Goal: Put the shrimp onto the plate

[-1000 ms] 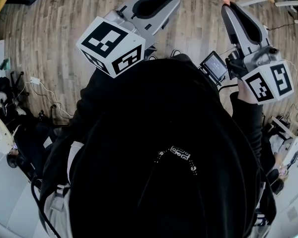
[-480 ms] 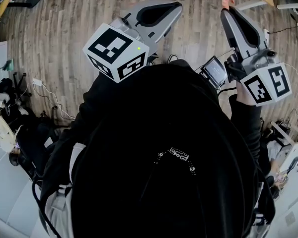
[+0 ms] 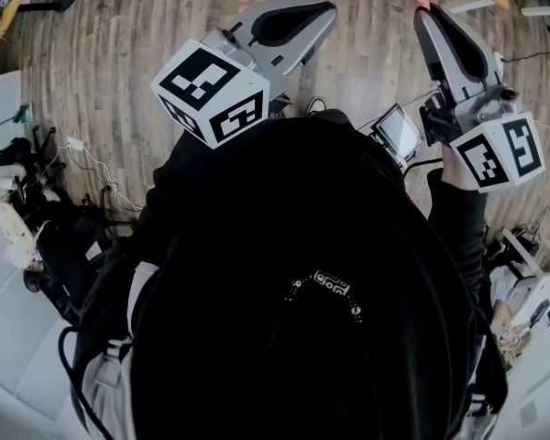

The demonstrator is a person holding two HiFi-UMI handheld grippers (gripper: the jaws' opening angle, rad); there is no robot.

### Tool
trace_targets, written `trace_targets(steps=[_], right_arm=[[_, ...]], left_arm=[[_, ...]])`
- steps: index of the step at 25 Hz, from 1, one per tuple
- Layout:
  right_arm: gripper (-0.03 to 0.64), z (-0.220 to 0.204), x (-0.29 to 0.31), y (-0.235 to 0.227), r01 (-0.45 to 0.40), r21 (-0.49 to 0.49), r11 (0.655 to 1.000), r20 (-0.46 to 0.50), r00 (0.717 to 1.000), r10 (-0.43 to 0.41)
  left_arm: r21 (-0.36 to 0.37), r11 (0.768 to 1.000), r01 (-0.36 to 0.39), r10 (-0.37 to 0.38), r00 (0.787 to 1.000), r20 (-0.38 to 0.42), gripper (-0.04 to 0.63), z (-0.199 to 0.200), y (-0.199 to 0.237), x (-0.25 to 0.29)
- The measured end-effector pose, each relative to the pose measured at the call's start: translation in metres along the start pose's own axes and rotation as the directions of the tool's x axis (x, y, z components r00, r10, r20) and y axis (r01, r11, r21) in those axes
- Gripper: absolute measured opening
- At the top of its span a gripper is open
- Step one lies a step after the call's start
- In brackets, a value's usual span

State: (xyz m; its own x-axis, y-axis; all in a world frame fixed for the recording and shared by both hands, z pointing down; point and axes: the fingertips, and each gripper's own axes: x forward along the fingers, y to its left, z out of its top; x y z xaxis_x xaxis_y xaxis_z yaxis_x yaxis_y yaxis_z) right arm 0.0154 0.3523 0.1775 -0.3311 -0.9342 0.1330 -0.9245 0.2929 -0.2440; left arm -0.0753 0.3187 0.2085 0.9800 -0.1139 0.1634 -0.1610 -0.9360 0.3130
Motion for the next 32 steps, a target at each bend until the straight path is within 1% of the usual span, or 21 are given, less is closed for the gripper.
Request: trace_targets(steps=[4, 8, 14, 17, 21, 28, 32], right_arm=[[0.058, -0.002, -0.011, -0.022, -0.001, 0.013, 1.0, 0.008, 1.0, 0.001], [0.058, -0.003, -0.025, -0.048, 0.011, 0.018, 1.0, 0.013, 1.0, -0.012], [0.058, -0.013, -0.036, -0.069, 0.01, 0.043, 0.999, 0.017, 1.0, -0.01], [0.058, -0.011, -0.029, -0.074, -0.001, 0.051, 0.999, 0.025, 1.0, 0.0], [0.058, -0.008, -0.018, -0.078, -0.013, 0.028, 1.0, 0.022, 1.0, 0.012], [0.058, 0.004, 0.007, -0.083, -0.003, -0.018, 1.0, 0.018, 1.0, 0.003], [0.058, 0.016, 0.03, -0.095, -0.008, -0.047, 0.999, 0.005, 1.0, 0.008]], left_arm=[[-0.005, 1.0, 0.011, -0.011, 1.0, -0.029, -0.002, -0.003, -0.008, 0.02], [0.022, 1.0, 0.007, -0.006, 0.998, -0.056, -0.002, -0.007, -0.014, 0.039], [0.024, 1.0, 0.01, -0.008, 0.996, -0.087, -0.002, -0.014, -0.02, 0.058], [0.027, 1.0, -0.014, 0.016, 0.996, -0.091, -0.002, -0.014, -0.007, 0.059], [0.021, 0.999, -0.044, 0.045, 0.996, -0.08, -0.002, -0.009, 0.014, 0.058], [0.04, 0.999, 0.006, -0.004, 0.999, -0.051, -0.002, 0.01, 0.033, 0.07], [0.035, 0.999, 0.013, -0.012, 0.999, -0.041, -0.002, 0.02, 0.061, 0.078]])
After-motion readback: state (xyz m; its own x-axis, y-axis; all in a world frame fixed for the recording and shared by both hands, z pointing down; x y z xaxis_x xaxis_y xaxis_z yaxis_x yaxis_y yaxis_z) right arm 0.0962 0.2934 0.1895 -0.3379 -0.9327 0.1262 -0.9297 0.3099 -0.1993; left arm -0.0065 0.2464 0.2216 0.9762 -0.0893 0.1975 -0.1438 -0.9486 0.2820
